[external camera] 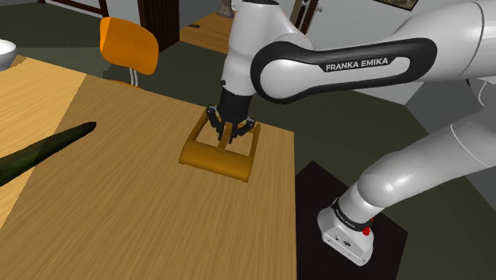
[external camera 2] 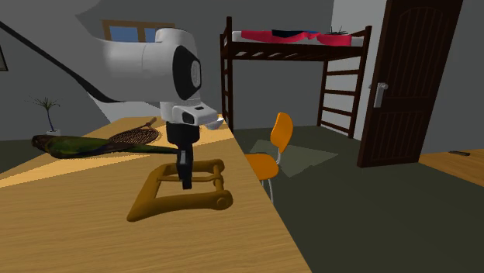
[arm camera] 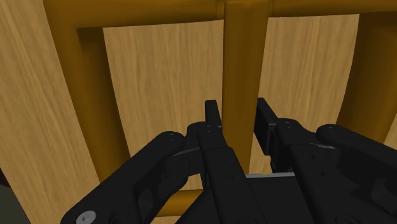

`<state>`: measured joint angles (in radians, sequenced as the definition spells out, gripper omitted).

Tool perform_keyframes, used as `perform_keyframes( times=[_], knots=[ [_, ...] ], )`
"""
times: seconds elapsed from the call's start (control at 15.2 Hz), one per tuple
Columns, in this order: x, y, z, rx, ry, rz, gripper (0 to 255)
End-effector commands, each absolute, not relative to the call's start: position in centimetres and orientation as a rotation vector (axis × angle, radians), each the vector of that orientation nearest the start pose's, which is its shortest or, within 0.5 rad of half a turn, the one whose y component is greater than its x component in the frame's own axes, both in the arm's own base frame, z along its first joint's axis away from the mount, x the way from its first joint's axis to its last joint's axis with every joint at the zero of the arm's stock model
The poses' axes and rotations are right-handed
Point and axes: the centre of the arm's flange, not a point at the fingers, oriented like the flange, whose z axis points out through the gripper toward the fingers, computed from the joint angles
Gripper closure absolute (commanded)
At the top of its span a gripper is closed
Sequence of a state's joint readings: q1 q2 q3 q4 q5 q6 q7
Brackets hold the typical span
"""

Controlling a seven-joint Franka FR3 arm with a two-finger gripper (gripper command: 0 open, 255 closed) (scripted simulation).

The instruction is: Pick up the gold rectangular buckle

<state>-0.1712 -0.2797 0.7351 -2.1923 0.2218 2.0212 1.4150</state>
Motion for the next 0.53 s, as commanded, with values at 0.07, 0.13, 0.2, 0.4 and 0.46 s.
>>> perform_keyframes(
  times=[0.07, 0.13, 0.2, 0.4, 0.46],
  knots=[
    [40.0, 28.9, 49.0, -2.745, 1.428, -0.021, 255],
    [40.0, 28.9, 49.5, -2.745, 1.428, -0.021, 255],
    [40.0, 28.9, 50.1, -2.745, 1.428, -0.021, 255],
    [40.0, 28.9, 51.2, -2.745, 1.428, -0.021, 255],
    [40.0, 28.9, 51.2, -2.745, 1.428, -0.021, 255]
  ],
)
